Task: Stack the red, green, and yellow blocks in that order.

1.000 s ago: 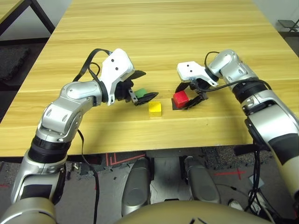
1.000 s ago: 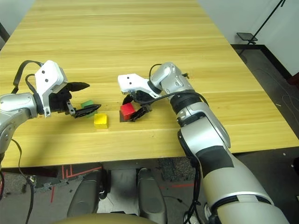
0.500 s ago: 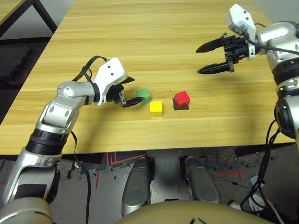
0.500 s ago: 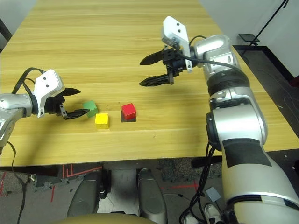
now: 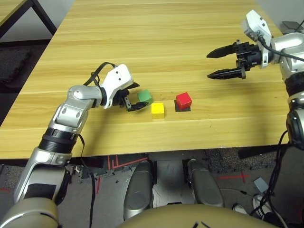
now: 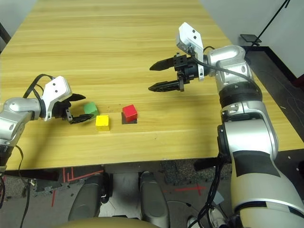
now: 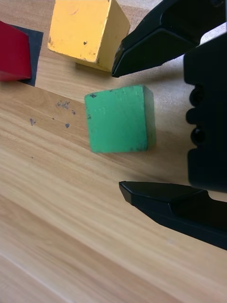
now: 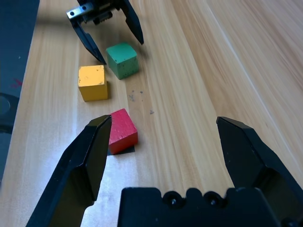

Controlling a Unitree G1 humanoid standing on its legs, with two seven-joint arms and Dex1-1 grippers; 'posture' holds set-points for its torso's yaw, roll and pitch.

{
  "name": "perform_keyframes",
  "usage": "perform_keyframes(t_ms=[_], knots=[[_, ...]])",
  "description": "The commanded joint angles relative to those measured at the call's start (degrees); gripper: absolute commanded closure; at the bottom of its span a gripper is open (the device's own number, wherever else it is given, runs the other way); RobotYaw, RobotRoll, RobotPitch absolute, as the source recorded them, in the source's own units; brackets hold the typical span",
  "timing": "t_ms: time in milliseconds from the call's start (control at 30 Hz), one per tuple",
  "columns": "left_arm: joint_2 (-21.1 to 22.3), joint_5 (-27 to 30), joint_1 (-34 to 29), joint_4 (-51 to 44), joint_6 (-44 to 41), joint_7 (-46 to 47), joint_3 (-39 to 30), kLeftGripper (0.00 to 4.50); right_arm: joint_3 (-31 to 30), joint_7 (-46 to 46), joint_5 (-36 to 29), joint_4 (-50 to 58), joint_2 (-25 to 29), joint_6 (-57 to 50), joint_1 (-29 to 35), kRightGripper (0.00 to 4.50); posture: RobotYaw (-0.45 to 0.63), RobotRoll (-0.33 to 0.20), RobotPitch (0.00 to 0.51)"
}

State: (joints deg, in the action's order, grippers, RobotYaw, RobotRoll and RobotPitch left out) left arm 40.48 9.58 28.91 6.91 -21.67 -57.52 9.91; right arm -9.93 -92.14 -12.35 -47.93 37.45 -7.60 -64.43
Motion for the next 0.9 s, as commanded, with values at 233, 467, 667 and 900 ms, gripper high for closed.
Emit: perform_keyframes(t_ms=[233, 467, 667, 900], knots=[[-3.23, -0.86, 1.66, 4.69, 0.31, -0.63, 0.37, 1.15, 1.43, -0.26, -0.13, 2.25, -0.15, -1.71, 1.04, 0.00, 0.28, -0.088, 0.120], [-3.03, -0.82, 4.91, 5.83, -1.78, -1.64, -0.51, 2.43, 2.47, 0.56, 0.43, 1.82, -0.80, -1.47, 1.30, 0.00, 0.29, -0.077, 0.118], [-0.60, 0.67, 12.12, 0.82, -8.07, -4.04, -0.57, 2.43, 2.91, 0.14, -0.12, 3.18, -0.64, -1.93, 2.99, 0.00, 0.30, -0.056, 0.120], [-6.90, 5.41, 15.85, -15.17, -25.33, -1.28, 3.53, 2.43, 1.48, -0.36, -3.52, 7.14, 0.84, -2.17, 6.88, 0.00, 0.28, -0.034, 0.121]])
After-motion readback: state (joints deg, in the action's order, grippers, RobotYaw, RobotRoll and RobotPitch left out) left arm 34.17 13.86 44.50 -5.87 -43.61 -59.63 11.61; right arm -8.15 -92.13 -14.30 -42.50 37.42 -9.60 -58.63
